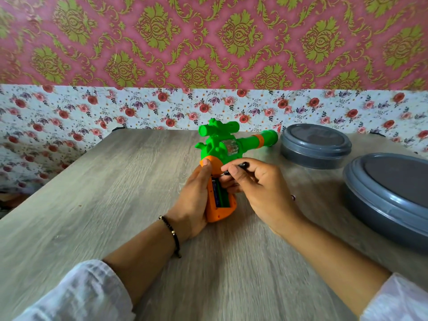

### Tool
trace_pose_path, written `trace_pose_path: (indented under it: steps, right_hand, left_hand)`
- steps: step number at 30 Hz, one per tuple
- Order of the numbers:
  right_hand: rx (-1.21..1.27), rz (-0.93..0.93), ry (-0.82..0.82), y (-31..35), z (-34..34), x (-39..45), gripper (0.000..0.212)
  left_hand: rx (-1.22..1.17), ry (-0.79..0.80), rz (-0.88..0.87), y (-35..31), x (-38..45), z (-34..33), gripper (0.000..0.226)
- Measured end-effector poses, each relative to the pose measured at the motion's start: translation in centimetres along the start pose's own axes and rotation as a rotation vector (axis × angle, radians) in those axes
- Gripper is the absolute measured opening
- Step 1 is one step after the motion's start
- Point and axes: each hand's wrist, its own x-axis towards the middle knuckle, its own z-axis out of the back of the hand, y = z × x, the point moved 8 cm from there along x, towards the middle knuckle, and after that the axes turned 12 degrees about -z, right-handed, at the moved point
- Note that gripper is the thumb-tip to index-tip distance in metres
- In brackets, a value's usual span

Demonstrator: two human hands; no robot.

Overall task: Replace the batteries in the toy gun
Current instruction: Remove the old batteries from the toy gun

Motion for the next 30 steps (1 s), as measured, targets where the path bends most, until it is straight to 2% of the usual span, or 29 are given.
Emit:
trace_pose_path:
  steps: [3, 6, 14, 18, 21, 25, 28, 30]
  right_hand:
    - [-0.045, -0.03, -0.061, 0.0, 0.1, 0.8, 0.019]
    - [-0.151, -0.054, -0.097, 0.6, -0.2, 1.6, 0.024]
    - [-0.167, -0.297, -0.012, 0.9, -0.7, 3.2, 0.028]
    - [-0.173, -0.341, 0.015, 1.1, -1.1, 3.9, 0.03]
    - [-0.172, -0.281, -0.05, 1.0, -0.8, 4.0, 0.033]
    - [-0.202, -0.071, -0.206, 1.8, 1.3, 3.0, 0.033]
    - [-0.371, 0.052, -0.097, 1.9, 0.7, 1.6, 0.014]
    - [-0.549, 0.119, -0.03, 1.7, -0.2, 0.8, 0.017]
  left_hand:
    - [-0.046, 0.006, -0.025, -0.1, 0.1, -0.4, 0.036]
    - [-0.098, 0.015, -0.054, -0.6, 0.1, -0.9, 0.035]
    - [-0.013, 0.031, -0.031, 0.0, 0.4, -0.3, 0.035]
    - [-0.041, 0.033, -0.03, 0.0, 0.4, -0.4, 0.032]
    - [-0.051, 0.004, -0.022, -0.2, 0.3, -0.3, 0.034]
    - [0.038, -0.052, 0.043, 0.1, 0.1, 0.5, 0.044]
    - [0.019, -0.082, 0.078, 0.4, -0.1, 0.7, 0.048]
    - [0.006, -0.072, 0.073, 0.2, -0.1, 0.4, 0.049]
